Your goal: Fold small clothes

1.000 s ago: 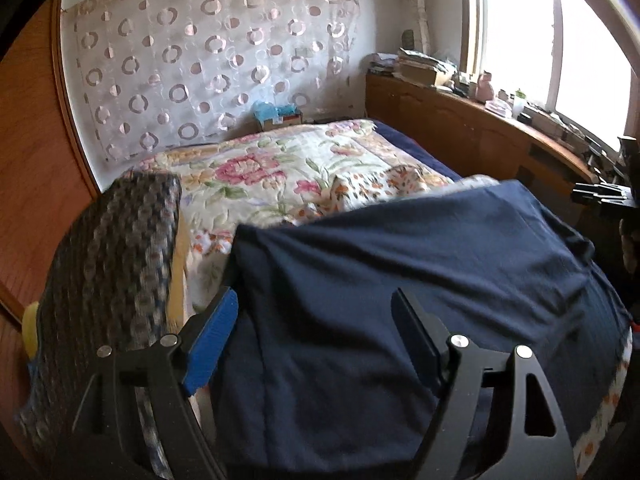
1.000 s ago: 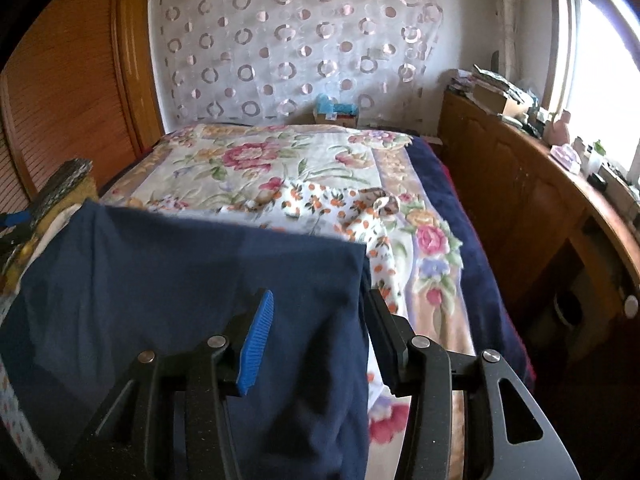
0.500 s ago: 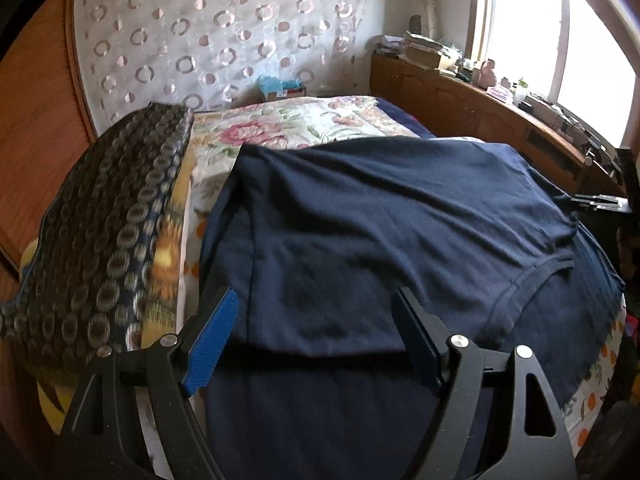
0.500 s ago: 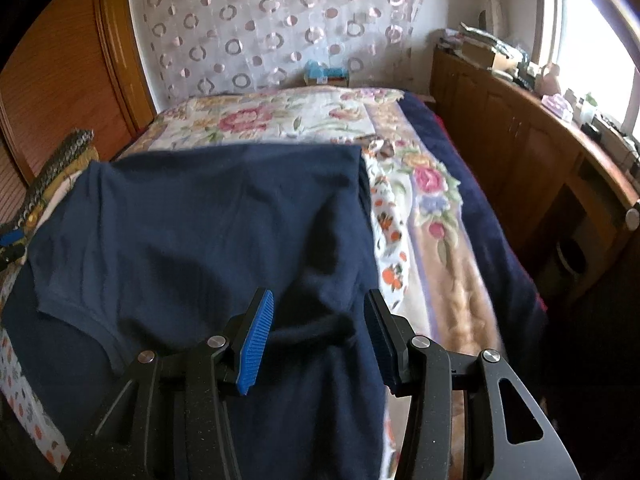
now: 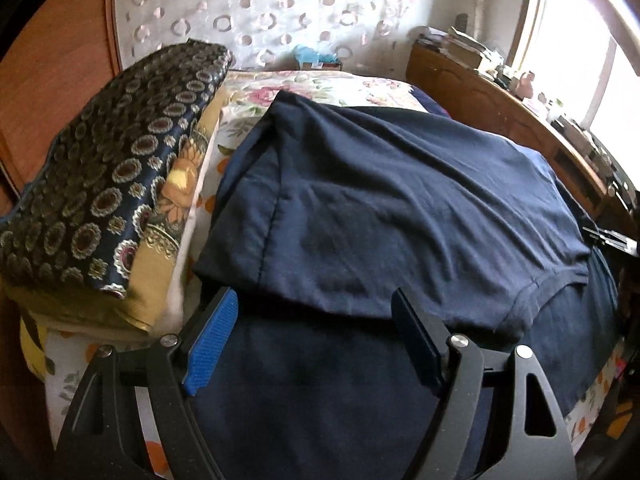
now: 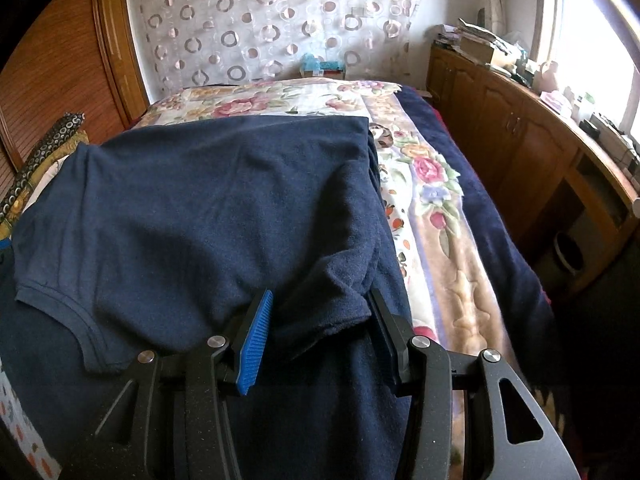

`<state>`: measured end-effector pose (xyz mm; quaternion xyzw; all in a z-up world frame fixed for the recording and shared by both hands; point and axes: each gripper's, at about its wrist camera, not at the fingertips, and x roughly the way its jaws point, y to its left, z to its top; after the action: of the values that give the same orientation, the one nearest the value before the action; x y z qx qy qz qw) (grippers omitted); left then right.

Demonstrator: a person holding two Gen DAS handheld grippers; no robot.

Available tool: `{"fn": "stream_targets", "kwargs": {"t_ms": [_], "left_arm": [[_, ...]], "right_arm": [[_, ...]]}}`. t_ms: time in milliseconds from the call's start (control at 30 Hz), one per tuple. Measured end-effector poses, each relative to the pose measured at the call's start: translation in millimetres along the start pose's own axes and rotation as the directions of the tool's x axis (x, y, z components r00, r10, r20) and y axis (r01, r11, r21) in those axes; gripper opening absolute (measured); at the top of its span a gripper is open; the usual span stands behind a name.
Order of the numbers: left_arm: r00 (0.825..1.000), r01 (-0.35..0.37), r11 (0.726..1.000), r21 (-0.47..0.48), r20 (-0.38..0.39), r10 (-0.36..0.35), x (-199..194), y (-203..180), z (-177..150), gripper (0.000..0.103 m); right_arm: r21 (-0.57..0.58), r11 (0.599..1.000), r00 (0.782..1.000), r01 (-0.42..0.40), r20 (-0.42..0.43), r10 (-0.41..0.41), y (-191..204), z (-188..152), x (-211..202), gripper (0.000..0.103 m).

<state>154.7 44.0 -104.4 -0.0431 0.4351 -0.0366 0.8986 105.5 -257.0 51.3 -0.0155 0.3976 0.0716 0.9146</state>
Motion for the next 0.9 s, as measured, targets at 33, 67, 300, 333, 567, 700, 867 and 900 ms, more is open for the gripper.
{"fn": "stream_targets", "kwargs": {"t_ms": [33,67,300,333,567,700,867,900], "left_arm": [[1.000,-0.004,1.000,-0.001,-0.004,0.004,2,-1,0,0.080],[1.000,-0.006,1.000,-0.002,-0.006,0.006,3,-1,1,0.080],[0.999,-0.038,0.999,-0.022,-0.005,0.037,11,-2,11,0.080],[0.999,-0.043,0.999,-0.023,0.002,0.043,11,-2,13,0.080],[0.996,-0.079,0.996,-0.040,0.027,0.080,14,6,16,0.059],[0.993,-0.113,0.993,-0.034,0.027,0.114,12,12,15,0.034],[0.994,-0.104,0.994,-0.023,0.026,0.104,5,18,9,0.019],[0.995,-0.099,0.995,-0.019,0.028,0.100,5,18,8,0.015]], "right_arm": [[0.000,1.000,1.000,0.001,0.002,-0.001,2,-10,1,0.049],[0.000,1.000,1.000,0.001,0.003,-0.001,2,-10,1,0.049],[-0.001,1.000,1.000,0.001,0.004,-0.001,1,-12,2,0.049],[-0.001,1.000,1.000,0.001,0.004,-0.001,1,-12,2,0.049],[-0.001,1.000,1.000,0.002,0.005,-0.002,2,-14,3,0.049],[-0.005,1.000,1.000,0.005,0.004,-0.004,2,-14,3,0.049],[-0.037,0.999,1.000,0.015,0.019,-0.014,7,-14,-1,0.028],[-0.045,0.999,1.000,0.006,0.023,-0.005,8,-14,-3,0.021]]}}
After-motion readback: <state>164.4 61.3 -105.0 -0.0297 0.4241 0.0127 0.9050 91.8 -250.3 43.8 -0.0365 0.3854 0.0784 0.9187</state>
